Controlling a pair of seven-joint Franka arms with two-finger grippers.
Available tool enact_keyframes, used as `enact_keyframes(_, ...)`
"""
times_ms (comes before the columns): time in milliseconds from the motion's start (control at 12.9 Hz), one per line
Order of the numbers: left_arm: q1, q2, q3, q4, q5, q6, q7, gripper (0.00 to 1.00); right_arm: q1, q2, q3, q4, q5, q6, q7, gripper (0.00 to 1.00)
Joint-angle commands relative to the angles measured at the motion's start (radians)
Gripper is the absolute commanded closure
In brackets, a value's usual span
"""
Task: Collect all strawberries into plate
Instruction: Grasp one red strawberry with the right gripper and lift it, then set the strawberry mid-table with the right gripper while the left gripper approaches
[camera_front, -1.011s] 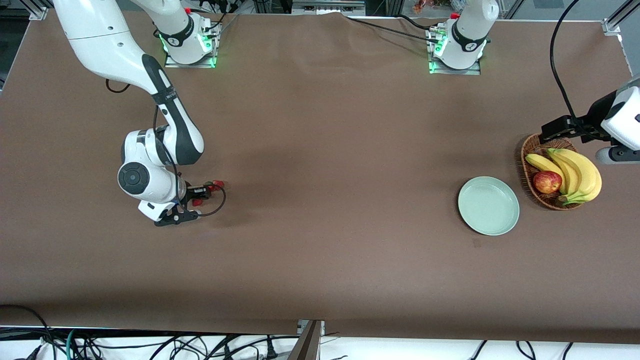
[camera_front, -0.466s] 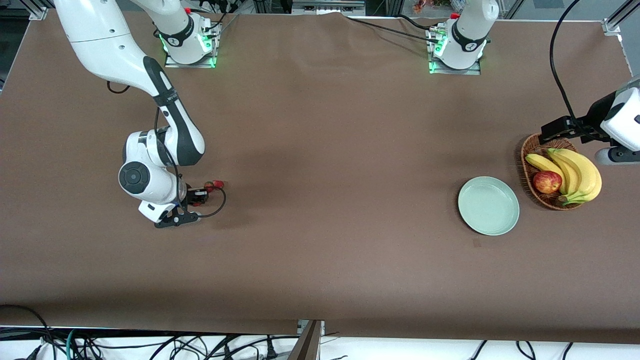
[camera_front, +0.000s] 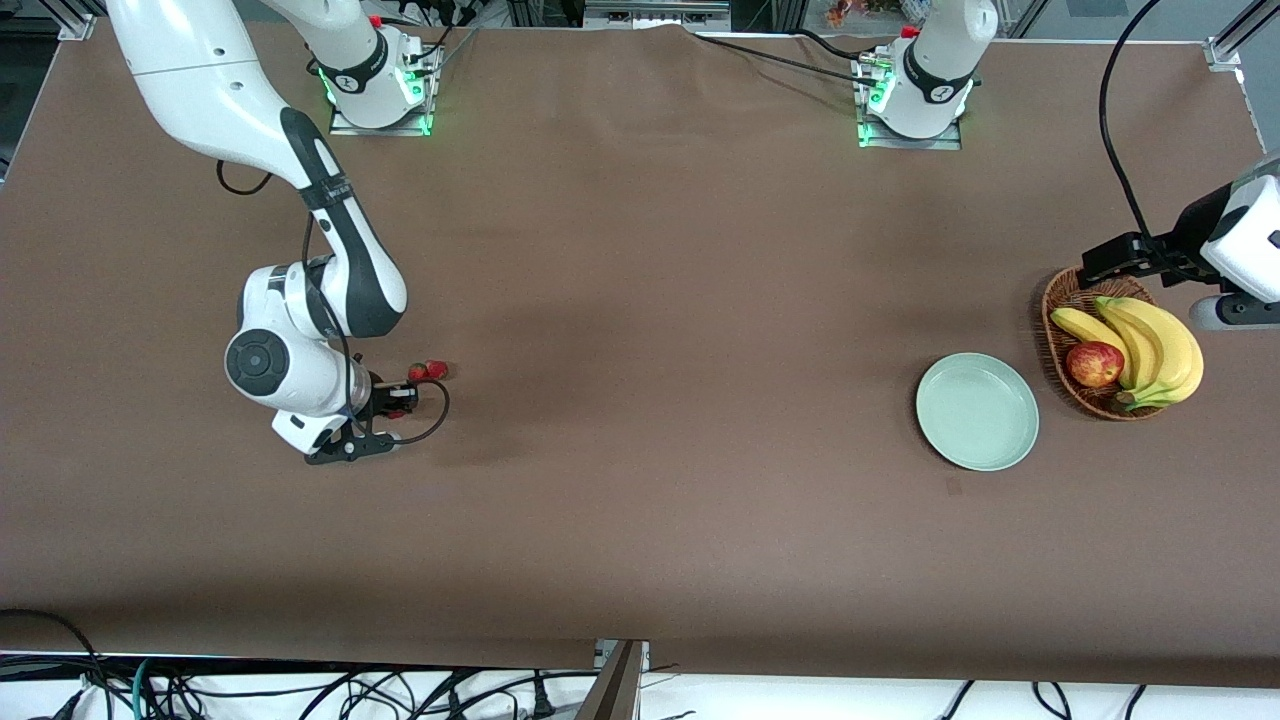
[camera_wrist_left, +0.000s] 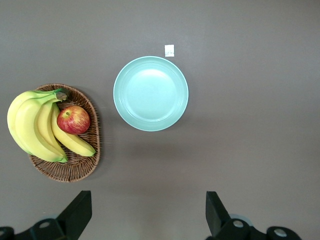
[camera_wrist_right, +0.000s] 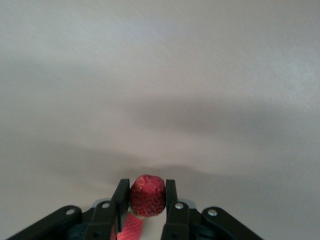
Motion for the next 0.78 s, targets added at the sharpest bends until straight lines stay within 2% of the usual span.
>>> enact_keyframes(0,0.0,0.017,-0.001,0.037,0.015,-0.022,0.021,0.0,0.051,0.041,0.0,0.178,0.02,-0.161,0.115,0.87)
enact_keyframes(155,0.0,0.019,0.001,0.037,0.014,-0.022,0.021,0.0,0.113,0.055,0.014,0.247,0.05,-0.224,0.244,0.87)
enact_keyframes(311,-0.001,0.025,0.001,0.037,0.015,-0.019,0.025,0.0,0.185,0.059,0.023,0.288,0.113,-0.223,0.374,0.87)
enact_keyframes(544,-0.001,0.053,0.001,0.037,0.02,-0.015,0.027,0.0,0.286,0.105,0.031,0.365,0.13,-0.195,0.554,0.87)
enact_keyframes(700,-0.003,0.094,0.001,0.037,0.026,-0.011,0.025,0.0,0.327,0.14,0.063,0.393,0.187,-0.097,0.684,0.86)
